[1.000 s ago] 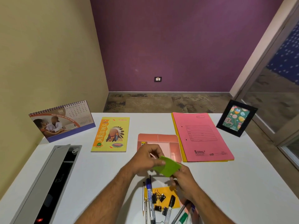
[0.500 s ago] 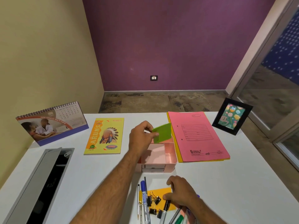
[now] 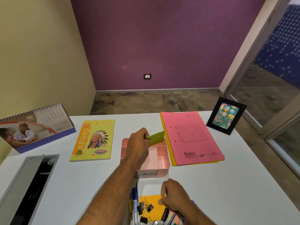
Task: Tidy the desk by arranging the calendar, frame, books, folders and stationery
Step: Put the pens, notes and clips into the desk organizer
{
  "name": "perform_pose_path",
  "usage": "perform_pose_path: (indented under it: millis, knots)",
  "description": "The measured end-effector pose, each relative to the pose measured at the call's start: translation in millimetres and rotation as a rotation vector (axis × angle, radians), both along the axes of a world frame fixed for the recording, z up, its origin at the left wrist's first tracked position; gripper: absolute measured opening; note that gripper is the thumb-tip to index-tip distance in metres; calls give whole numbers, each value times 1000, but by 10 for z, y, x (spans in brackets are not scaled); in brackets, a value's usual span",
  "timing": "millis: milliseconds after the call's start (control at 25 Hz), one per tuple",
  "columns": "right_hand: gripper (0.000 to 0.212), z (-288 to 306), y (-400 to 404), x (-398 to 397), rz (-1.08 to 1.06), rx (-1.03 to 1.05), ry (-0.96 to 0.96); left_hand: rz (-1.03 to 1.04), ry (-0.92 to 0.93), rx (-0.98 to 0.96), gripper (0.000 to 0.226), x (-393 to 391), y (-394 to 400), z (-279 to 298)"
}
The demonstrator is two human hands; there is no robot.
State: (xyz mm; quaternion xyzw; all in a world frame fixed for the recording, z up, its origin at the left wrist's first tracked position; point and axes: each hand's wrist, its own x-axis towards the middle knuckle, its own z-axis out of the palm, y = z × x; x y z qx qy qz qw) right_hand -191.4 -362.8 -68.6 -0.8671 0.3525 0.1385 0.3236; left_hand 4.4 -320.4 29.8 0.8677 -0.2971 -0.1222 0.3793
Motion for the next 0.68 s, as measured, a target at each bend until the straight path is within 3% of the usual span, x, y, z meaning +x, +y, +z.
perform_pose_path:
  millis: [120,320,480,680]
  knots:
    - [31,-8,-13,-32,5,6,-31,-26,-56,63,19,17,20,-128]
    - [55,40,14,-22,145,-20,58,-26,-134,126,5,23,40,-269]
    - [47,115,56,21,119,-3,57,-22,-284,186,22,31,32,-313]
    - [36,149,103,-5,-38,42,-73,-69,-364,291,26,62,60,-332]
